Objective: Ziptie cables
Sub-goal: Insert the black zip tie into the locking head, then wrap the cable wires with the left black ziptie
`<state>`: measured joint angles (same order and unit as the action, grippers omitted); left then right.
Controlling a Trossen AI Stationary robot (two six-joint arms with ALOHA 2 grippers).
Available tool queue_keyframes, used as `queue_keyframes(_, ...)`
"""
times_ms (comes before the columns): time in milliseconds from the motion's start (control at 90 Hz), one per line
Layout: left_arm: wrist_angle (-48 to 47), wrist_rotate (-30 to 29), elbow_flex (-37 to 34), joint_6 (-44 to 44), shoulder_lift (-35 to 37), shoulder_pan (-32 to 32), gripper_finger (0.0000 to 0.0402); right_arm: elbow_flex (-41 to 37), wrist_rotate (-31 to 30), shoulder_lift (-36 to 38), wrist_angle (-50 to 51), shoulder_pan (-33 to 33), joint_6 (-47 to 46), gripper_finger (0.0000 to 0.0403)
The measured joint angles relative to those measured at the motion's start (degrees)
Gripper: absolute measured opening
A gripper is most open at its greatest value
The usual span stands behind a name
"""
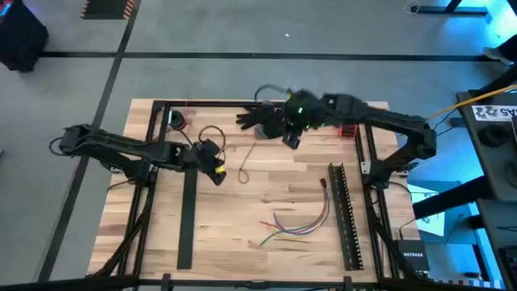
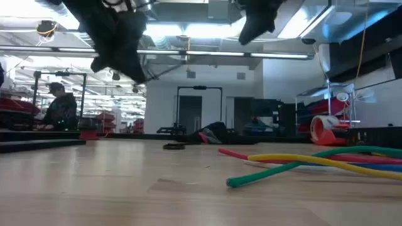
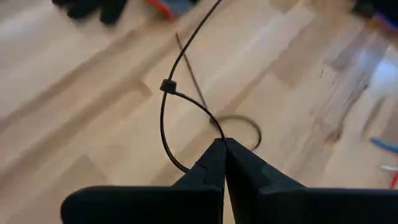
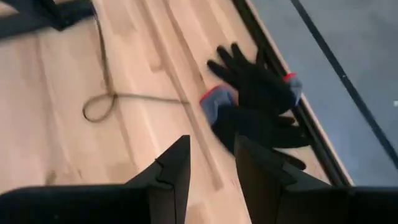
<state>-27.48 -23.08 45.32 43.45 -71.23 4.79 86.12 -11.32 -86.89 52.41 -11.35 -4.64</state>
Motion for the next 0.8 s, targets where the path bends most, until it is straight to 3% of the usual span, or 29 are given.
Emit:
queue_keyframes(222,-0.6,0.5,0.0,11.3,-8.3,1.0,0.0,-12.3,-3.2,0.0,-13.7,6.0,-6.9,0.0117)
queue_keyframes(411,0.2,3.2,0.0,13.7,-13.9,1.6,0.0011,-19.6,-0.8,-0.1,-21.1,8.1,-13.4,0.0117)
queue_keyframes(611,2.4,9.8,0.0,14.0,-18.3,0.3,0.0076,-22.0,-1.0,-0.4,-22.4,7.9,-17.2,0.0117)
queue_keyframes(800,2.6,14.6,0.0,11.9,-16.9,-0.1,0.0152,-21.4,-2.1,0.0,-20.0,7.9,-15.3,0.0118)
